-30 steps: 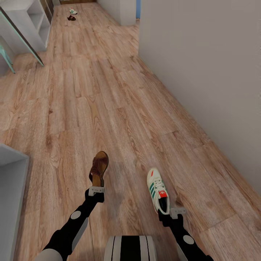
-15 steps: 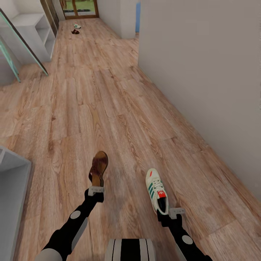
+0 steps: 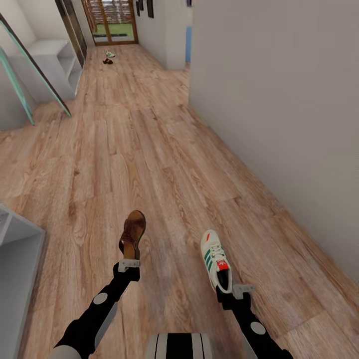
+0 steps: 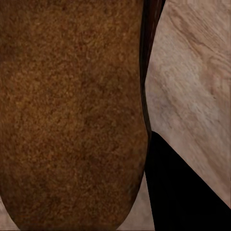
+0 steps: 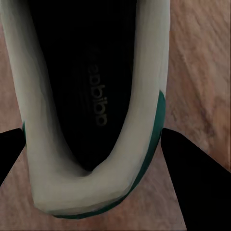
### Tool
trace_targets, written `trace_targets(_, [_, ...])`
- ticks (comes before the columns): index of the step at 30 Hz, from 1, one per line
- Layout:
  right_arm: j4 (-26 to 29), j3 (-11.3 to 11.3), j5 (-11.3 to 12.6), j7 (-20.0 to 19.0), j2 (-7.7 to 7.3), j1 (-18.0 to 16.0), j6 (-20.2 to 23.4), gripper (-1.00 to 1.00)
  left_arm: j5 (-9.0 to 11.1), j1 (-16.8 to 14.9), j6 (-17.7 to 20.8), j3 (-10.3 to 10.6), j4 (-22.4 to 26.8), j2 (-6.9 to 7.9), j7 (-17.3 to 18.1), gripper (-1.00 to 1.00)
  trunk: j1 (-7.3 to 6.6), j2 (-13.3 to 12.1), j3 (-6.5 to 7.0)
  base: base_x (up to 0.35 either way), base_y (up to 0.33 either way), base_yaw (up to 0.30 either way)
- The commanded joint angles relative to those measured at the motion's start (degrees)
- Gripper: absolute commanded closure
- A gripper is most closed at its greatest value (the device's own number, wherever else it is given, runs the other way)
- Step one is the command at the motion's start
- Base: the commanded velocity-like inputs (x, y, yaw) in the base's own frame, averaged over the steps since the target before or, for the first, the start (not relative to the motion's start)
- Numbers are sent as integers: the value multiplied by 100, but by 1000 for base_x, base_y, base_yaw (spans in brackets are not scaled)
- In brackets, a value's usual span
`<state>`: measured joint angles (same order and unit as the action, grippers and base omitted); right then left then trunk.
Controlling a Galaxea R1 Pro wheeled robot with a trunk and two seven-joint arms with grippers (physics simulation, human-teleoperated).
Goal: Pick up the two gym shoes and the two sandals from the corridor floor and place them onto the hallstand (shoe rack) in the corridor, making sure they are on the rack and not on the floor. Arrange them so the two gym shoes are next to each other and the two sandals are next to each other.
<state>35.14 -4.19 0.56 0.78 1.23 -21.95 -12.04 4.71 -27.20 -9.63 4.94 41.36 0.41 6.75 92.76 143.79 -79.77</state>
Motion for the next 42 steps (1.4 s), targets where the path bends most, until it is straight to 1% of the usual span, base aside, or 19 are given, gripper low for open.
trace_targets(1, [-27, -11, 1, 15, -27, 2, -25, 100, 14, 43, -36, 5, -45, 111, -7, 100, -3, -1, 28, 0, 0, -86])
trace_targets(4, [-153, -6, -2, 16, -65, 16, -35, 100, 7, 272, -60, -16, -68, 211, -53, 100, -11, -5, 119, 0, 0, -91])
trace_targets(6, [-236, -7, -2, 13, -99, 19, -40, 100, 9, 388, -73, -54, -68, 239, -67, 100, -16, -7, 181, 0, 0, -93])
trace_targets(7, [-320, -5, -3, 12, -135, 21, -48, 100, 10, 501, -84, -120, -68, 262, -80, 100, -19, -9, 211, 0, 0, -94])
trace_targets(9, [-401, -5, -3, 9, -168, 22, -64, 100, 8, 601, -93, -215, -71, 276, -85, 100, -24, -11, 273, 0, 0, -94])
trace_targets(11, [-517, -7, -1, 5, -240, 26, -126, 100, 3, 734, -105, -381, -79, 289, -90, 100, -29, -14, 334, 0, 0, -81])
trace_targets(12, [-592, -7, 2, 3, -291, 29, -200, 100, 2, 827, -123, -487, -84, 293, -88, 100, -31, -15, 365, 0, 0, -48])
trace_targets(14, [-734, -9, 4, -1, -345, 34, -368, 100, 3, 967, -220, -610, -89, 298, -87, 100, -37, -18, 427, 0, 0, -31])
trace_targets(16, [-844, -10, 6, -4, -367, 37, -511, 100, 2, 1046, -328, -660, -87, 297, -87, 100, -42, -21, 488, 0, 0, -18])
trace_targets(17, [-942, -11, 8, -5, -380, 39, -665, 100, -9, 1105, -432, -692, -86, 296, -83, 100, -44, -22, 519, 0, 0, -10])
trace_targets(20, [-1069, -11, 4, -7, -396, 40, -880, 100, -23, 1159, -539, -716, -100, 290, -80, 100, -52, -26, 612, 0, 0, -7])
trace_targets(30, [-1766, -10, -7, -9, -468, 42, -1525, 100, -64, 1399, -783, -761, -526, 300, -84, 100, -78, -39, 921, 0, 0, -1])
trace_targets(32, [-2040, -16, -13, -14, -471, 62, -1907, 100, -60, 1551, -888, -782, -583, 307, -91, 100, -83, -42, 983, 0, 0, 0])
trace_targets(34, [-2240, -16, -30, -16, -472, 78, -2156, 100, -59, 1648, -990, -787, -605, 309, -113, 100, -88, -45, 1045, 0, 0, 0])
trace_targets(36, [-2453, -14, -40, -11, -472, 88, -2393, 100, -54, 1807, -1191, -790, -614, 310, -130, 100, -93, -47, 1106, 0, 0, 0])
trace_targets(37, [-2575, -13, -46, -14, -465, 93, -2513, 100, -50, 1957, -1408, -798, -618, 310, -163, 100, -96, -49, 1137, 0, 0, 0])
trace_targets(38, [-2643, -14, -51, -19, -459, 94, -2542, 100, -56, 2000, -1469, -793, -627, 309, -259, 100, -98, -50, 1168, 0, 0, 0])
trace_targets(39, [-2747, -18, -54, -28, -454, 94, -2562, 100, -58, 2044, -1511, -793, -651, 308, -443, 100, -101, -51, 1199, 0, 0, 0])
trace_targets(42, [-2819, -20, -55, -33, -427, 95, -2572, 100, -51, 2125, -1548, -812, -676, 337, -604, 100, -109, -55, 1293, 0, 0, 0])
